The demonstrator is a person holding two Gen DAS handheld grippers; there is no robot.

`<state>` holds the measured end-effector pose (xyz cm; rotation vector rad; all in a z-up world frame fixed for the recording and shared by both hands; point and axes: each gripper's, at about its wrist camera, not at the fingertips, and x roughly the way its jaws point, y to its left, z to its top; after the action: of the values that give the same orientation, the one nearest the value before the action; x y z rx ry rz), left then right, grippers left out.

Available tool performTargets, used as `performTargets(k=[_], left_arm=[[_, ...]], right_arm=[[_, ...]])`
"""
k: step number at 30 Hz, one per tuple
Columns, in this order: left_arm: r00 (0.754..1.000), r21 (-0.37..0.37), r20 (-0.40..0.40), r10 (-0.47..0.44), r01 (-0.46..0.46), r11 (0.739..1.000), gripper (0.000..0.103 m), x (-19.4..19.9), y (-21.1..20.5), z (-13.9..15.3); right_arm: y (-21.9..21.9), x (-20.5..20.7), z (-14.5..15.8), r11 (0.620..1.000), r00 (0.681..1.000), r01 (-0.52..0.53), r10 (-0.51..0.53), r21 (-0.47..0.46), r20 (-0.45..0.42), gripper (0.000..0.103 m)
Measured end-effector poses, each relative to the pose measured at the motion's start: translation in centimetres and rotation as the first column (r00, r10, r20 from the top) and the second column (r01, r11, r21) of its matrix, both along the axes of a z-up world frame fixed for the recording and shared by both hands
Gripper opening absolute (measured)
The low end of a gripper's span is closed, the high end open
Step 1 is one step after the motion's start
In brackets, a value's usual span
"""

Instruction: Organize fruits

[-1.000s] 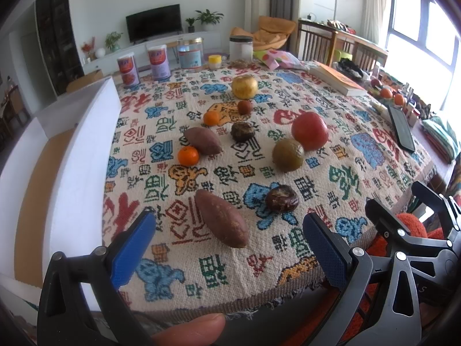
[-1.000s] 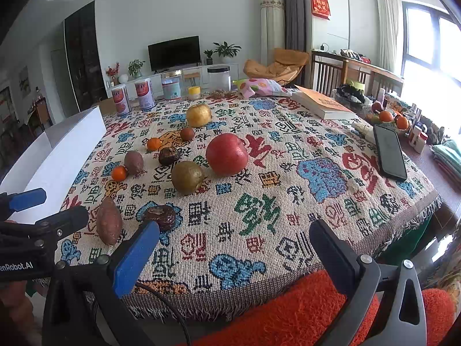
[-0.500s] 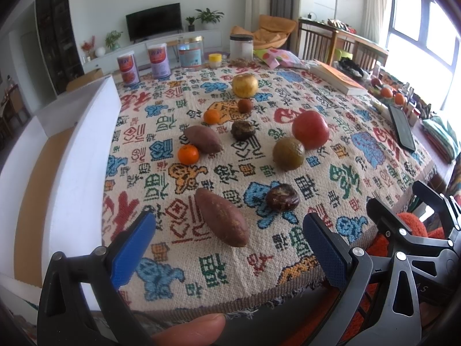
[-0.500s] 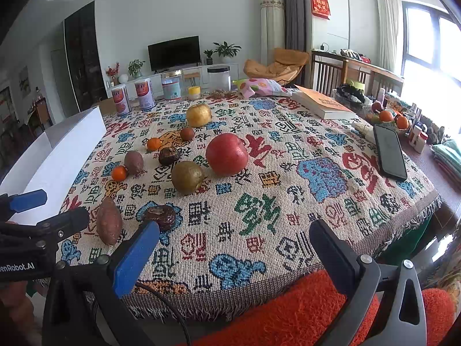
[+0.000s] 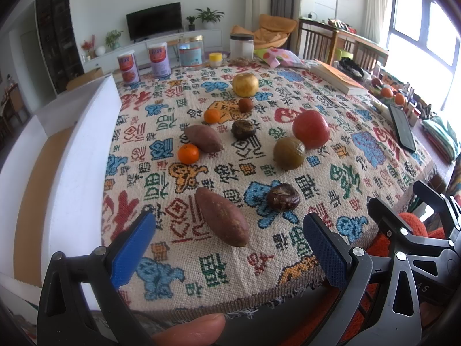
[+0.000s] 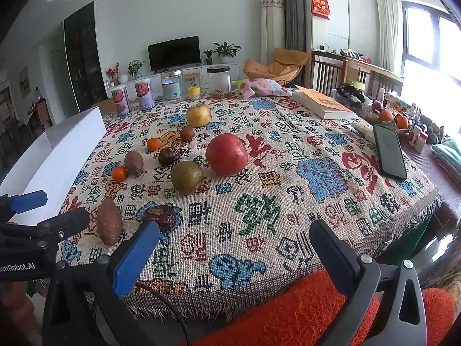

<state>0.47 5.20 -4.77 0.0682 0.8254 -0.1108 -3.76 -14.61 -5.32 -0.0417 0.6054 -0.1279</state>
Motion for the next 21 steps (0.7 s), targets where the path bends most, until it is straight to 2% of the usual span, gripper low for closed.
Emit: performTargets(k=[21], left_arm=[[1.000,-0.001,-0.002,0.000,0.000,1.000,0.102,0.03,0.13,-0.10]], right_arm=[[0.01,0.01,-0.01,1.000,1.000,0.000,0.000,0.000,0.000,0.103]])
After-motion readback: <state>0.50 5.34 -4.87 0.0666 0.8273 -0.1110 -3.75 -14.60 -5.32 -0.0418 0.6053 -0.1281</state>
